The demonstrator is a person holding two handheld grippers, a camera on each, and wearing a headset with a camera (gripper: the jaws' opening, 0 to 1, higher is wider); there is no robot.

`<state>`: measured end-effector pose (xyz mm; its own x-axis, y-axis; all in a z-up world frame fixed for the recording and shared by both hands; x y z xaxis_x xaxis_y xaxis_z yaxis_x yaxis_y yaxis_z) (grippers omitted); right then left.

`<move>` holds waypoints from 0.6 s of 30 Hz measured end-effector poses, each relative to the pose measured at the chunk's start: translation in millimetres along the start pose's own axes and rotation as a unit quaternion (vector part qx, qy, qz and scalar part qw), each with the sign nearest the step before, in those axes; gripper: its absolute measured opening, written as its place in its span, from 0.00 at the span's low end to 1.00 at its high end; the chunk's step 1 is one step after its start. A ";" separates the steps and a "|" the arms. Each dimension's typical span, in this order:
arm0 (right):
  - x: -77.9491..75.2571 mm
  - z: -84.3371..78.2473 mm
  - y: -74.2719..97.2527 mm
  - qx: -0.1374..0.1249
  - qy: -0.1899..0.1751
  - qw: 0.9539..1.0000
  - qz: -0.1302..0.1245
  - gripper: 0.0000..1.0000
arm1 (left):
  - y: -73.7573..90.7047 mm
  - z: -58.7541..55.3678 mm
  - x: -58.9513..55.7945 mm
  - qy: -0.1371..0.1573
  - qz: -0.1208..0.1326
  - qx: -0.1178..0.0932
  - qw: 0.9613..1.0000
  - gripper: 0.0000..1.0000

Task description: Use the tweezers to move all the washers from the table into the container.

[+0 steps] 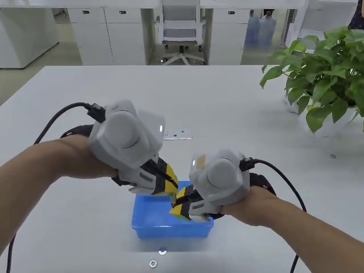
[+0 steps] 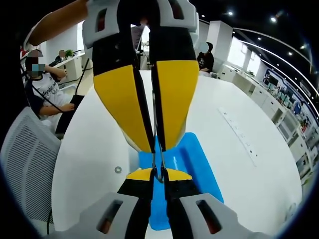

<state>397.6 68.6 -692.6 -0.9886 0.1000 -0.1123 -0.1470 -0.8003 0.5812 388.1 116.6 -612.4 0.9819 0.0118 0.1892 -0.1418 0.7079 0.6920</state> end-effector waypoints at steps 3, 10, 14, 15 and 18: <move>-2.6 -4.4 -2.1 0.002 -0.004 1.000 0.002 0.10 | -4.1 -2.7 2.2 0.003 -0.002 0.000 1.000 0.07; -9.8 -16.8 -8.1 0.009 -0.013 1.000 0.007 0.10 | -17.3 -11.2 9.2 0.009 -0.005 -0.002 1.000 0.07; -13.7 -23.6 -12.5 0.013 -0.019 1.000 0.009 0.10 | -23.1 -16.1 12.8 0.013 -0.007 -0.002 1.000 0.07; -14.9 -25.7 -13.8 0.014 -0.020 1.000 0.011 0.10 | -24.9 -17.6 13.5 0.014 -0.008 -0.002 1.000 0.07; -17.6 -30.6 -16.9 0.017 -0.023 1.000 0.013 0.10 | -28.9 -21.3 15.9 0.017 -0.009 -0.003 1.000 0.07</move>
<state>418.5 62.2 -725.1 -0.9924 0.1071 -0.0599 -0.1213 -0.7824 0.6109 410.5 111.4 -644.2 0.9879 0.0226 0.1537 -0.1238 0.7125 0.6906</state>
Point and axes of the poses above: the centre of the closed fingertips' face, and the gripper's own axes: y roughly backward along the fingers, x roughly to its left, z roughly out of its top, the point moved 6 cm from there along y, roughly backward along the fingers, and after that the axes turned 7 degrees about -x, right-handed, at the moved point
